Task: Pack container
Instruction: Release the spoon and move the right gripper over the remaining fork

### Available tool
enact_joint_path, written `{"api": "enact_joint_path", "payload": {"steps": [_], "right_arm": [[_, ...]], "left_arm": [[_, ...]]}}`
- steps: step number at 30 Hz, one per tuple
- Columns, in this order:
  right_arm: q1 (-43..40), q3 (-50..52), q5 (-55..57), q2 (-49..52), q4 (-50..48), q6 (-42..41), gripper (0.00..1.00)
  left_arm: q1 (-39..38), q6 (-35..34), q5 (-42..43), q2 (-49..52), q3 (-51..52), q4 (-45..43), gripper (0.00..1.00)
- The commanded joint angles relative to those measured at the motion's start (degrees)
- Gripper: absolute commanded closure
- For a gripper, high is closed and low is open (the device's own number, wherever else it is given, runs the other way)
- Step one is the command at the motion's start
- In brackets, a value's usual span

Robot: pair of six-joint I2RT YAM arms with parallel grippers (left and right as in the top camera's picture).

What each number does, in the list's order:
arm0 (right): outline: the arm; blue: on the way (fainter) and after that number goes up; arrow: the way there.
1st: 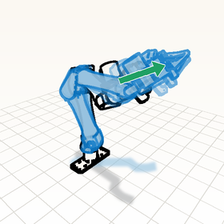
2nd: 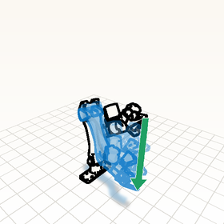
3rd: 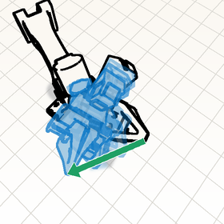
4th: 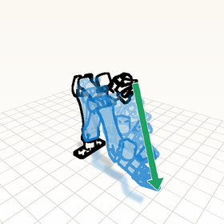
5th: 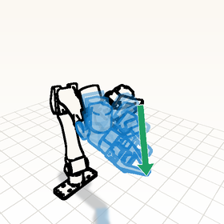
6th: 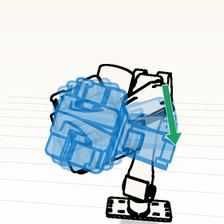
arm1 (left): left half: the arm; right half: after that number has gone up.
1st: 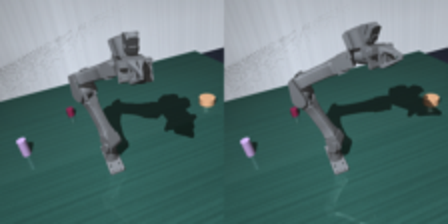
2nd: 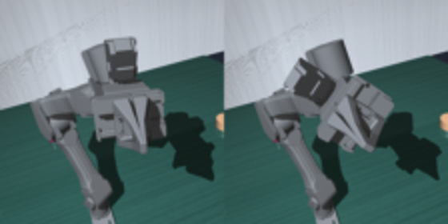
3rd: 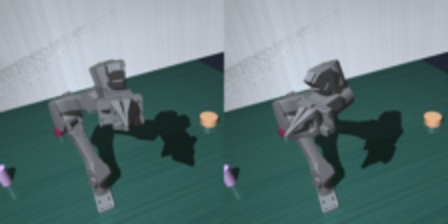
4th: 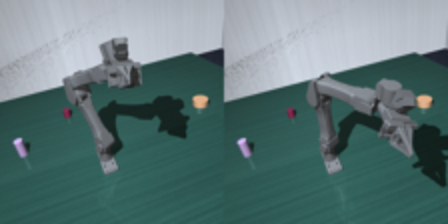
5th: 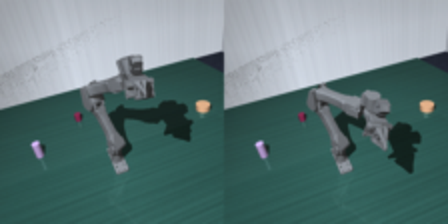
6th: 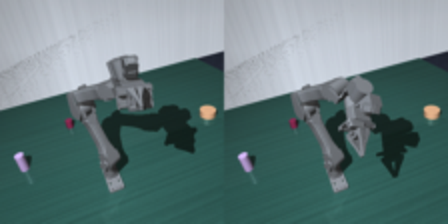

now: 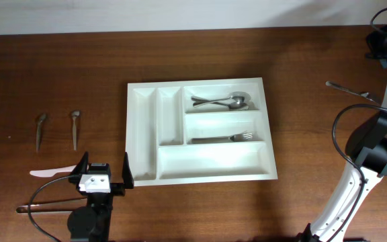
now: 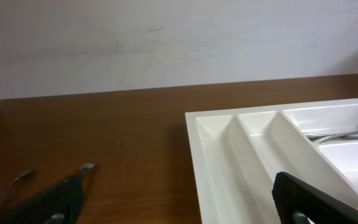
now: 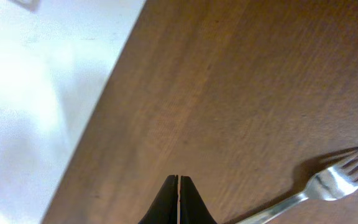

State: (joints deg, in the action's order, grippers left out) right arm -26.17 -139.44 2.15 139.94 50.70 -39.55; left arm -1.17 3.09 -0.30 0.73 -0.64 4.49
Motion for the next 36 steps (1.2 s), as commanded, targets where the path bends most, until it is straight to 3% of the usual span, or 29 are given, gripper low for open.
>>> {"api": "enact_joint_path", "payload": {"steps": [1,17,36], "right_arm": [[0.17,2.38,3.04,2.27,-0.09,3.26,0.96],[-1.16,4.24,2.78,6.45,-2.51,6.82,0.96],[-1.33,4.28,3.30,8.57,1.53,13.03,0.96]], "left_arm": [[-0.17,0.90,-0.15,-0.37,0.15,0.26,0.01],[-0.17,0.90,-0.15,-0.37,0.15,0.26,0.01],[-0.17,0.90,-0.15,-0.37,0.15,0.26,0.01]]}}
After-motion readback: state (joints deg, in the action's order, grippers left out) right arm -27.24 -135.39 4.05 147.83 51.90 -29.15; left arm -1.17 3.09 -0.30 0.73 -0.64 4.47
